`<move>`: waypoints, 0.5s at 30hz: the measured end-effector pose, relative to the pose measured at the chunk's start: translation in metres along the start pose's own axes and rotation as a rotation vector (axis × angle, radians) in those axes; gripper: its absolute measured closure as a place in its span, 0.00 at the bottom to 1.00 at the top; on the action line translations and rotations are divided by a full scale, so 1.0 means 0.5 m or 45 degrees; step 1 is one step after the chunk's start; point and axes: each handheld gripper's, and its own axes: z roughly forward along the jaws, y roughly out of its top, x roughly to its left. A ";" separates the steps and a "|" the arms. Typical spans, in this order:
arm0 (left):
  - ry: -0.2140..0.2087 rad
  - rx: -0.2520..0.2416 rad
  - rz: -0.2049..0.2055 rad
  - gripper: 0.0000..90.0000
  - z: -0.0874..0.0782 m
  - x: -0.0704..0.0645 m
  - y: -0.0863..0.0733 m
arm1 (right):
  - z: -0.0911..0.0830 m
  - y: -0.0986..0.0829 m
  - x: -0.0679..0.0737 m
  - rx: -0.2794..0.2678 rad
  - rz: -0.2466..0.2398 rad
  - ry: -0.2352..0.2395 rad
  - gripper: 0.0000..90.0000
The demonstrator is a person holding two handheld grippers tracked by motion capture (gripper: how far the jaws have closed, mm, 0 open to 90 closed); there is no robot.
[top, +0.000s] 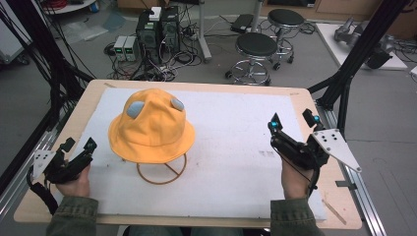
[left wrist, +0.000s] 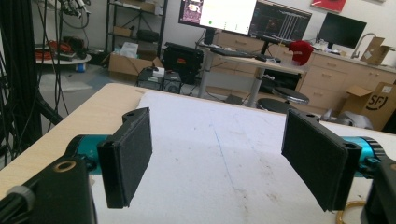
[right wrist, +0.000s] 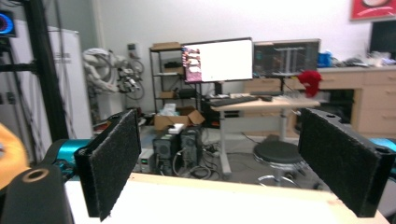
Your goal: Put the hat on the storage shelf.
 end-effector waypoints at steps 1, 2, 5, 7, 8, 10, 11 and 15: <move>0.001 0.000 -0.001 0.27 0.000 0.000 0.000 | -0.003 -0.004 -0.007 0.004 0.005 -0.015 0.13; 0.001 0.000 -0.002 0.27 0.000 0.000 0.000 | -0.005 -0.009 -0.014 0.012 0.007 -0.028 0.13; 0.003 0.000 0.001 0.27 -0.001 0.000 0.000 | -0.012 -0.024 -0.032 0.041 0.006 -0.064 0.13; 0.004 0.001 0.001 0.27 -0.002 0.001 0.000 | -0.016 -0.036 -0.042 0.056 0.011 -0.082 0.13; 0.004 -0.001 -0.001 0.27 -0.002 0.001 0.000 | -0.019 -0.042 -0.046 0.070 0.018 -0.093 0.13; 0.004 -0.004 -0.002 0.27 -0.001 0.001 0.000 | -0.023 -0.056 -0.054 0.093 0.020 -0.113 0.13; 0.003 -0.004 -0.004 0.27 -0.001 0.001 0.000 | -0.024 -0.064 -0.058 0.105 0.016 -0.124 0.13; 0.004 -0.001 -0.007 0.27 -0.002 0.003 0.001 | -0.031 -0.094 -0.070 0.144 0.036 -0.152 0.13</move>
